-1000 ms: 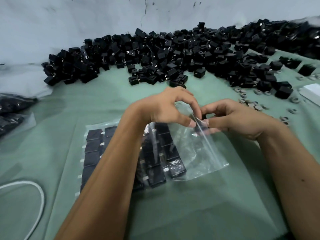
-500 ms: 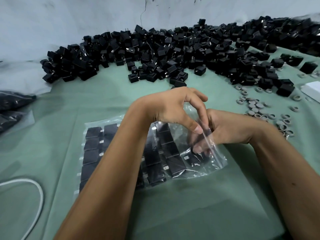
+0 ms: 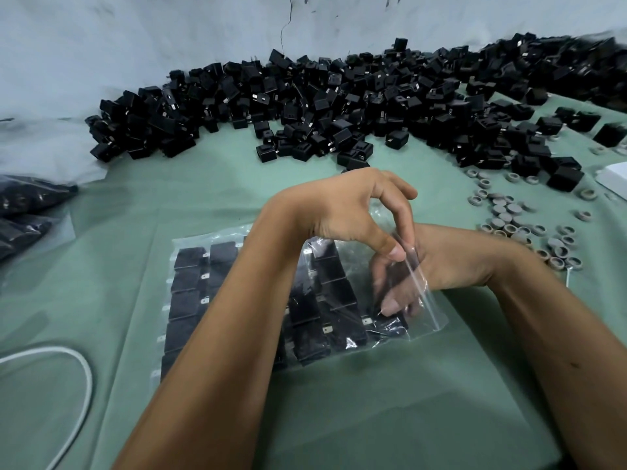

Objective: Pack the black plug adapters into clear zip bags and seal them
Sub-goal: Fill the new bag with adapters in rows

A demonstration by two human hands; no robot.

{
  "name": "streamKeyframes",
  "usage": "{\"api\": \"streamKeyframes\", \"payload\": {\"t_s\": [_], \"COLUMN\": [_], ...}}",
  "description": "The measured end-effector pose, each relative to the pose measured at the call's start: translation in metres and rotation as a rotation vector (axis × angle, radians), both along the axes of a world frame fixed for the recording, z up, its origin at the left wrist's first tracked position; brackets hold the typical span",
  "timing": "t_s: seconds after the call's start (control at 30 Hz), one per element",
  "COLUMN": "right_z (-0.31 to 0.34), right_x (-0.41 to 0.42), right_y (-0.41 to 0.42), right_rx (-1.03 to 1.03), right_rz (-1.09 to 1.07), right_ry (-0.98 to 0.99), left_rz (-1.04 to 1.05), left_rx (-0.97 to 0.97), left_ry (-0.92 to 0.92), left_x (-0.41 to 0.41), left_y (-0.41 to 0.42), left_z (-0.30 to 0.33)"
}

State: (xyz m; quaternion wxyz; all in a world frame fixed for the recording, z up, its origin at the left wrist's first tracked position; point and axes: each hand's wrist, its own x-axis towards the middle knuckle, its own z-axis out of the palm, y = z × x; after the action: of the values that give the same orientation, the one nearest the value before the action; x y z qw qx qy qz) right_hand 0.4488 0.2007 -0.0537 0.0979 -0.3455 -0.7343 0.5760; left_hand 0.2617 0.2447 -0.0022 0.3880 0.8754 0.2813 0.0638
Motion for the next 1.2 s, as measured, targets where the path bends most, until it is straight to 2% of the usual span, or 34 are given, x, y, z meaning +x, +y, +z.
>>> {"api": "streamKeyframes", "payload": {"t_s": [0.2, 0.27, 0.47, 0.57, 0.63, 0.7, 0.8, 0.87, 0.97, 1.1, 1.2], "right_z": [0.002, 0.004, -0.005, -0.015, -0.018, -0.017, -0.013, -0.012, -0.009, -0.006, -0.002], "right_x": [0.009, 0.018, 0.022, 0.002, -0.006, -0.011, -0.017, -0.015, -0.006, 0.005, 0.007], "right_y": [0.003, 0.004, 0.031, 0.063, 0.085, 0.103, 0.118, 0.119, 0.104, 0.064, 0.032], "right_rx": [0.049, 0.072, 0.233, 0.386, 0.606, 0.774, 0.852, 0.886, 0.828, 0.600, 0.320], "right_rz": [-0.015, -0.080, -0.783, -0.978, -0.935, -0.762, -0.559, -0.563, -0.697, -0.980, -0.872], "right_ry": [-0.012, 0.012, 0.141, 0.014, -0.240, -0.458, -0.565, -0.514, -0.396, -0.155, 0.153], "left_rz": [0.030, 0.046, 0.064, 0.098, 0.110, 0.119, 0.121, 0.137, 0.165, 0.180, 0.203], "left_rx": [0.009, 0.016, 0.037, 0.032, 0.029, 0.030, 0.050, 0.074, 0.096, 0.078, 0.073], "left_ry": [-0.015, -0.016, -0.022, -0.005, 0.001, 0.008, 0.005, -0.005, -0.006, 0.004, 0.018], "left_x": [-0.001, -0.002, -0.002, -0.004, -0.007, -0.008, -0.013, -0.016, -0.017, -0.016, -0.015], "left_y": [-0.001, -0.001, 0.000, 0.005, 0.006, 0.007, 0.009, 0.010, 0.010, 0.009, 0.009], "left_z": [0.000, 0.000, -0.004, -0.008, -0.010, -0.010, -0.009, -0.007, -0.004, -0.004, -0.005]}}
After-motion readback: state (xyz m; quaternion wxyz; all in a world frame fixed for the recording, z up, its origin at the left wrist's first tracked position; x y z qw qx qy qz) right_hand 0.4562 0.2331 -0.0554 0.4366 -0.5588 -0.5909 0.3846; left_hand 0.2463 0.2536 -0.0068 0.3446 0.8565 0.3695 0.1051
